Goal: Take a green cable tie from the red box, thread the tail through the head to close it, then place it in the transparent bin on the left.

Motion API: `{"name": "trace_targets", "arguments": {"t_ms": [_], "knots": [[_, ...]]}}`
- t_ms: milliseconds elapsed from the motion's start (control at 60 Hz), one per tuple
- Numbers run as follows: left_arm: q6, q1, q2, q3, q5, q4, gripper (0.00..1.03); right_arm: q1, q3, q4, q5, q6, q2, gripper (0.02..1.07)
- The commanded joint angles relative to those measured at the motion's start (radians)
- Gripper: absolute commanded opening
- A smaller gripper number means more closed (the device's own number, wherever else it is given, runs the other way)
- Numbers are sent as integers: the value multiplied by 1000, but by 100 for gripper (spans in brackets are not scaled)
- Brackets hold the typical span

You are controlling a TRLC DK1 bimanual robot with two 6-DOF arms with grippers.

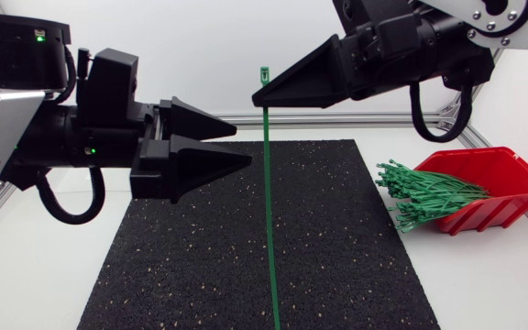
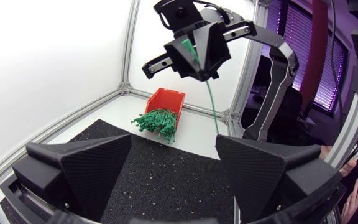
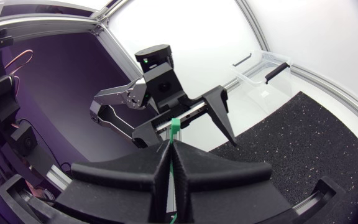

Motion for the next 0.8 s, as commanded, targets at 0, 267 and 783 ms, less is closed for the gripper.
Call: {"name": "trace_targets", "arguments": {"t_ms": [0, 267, 783], "knots": [[-29, -7, 39, 40, 13, 25, 95, 3, -31, 22, -14, 15, -29, 10], [-64, -12, 57, 57, 47, 62, 95, -20, -71, 85, -19, 18, -27, 11], [-84, -35, 51, 48, 160, 64, 75, -16, -94, 140, -19, 25, -14, 10]]}}
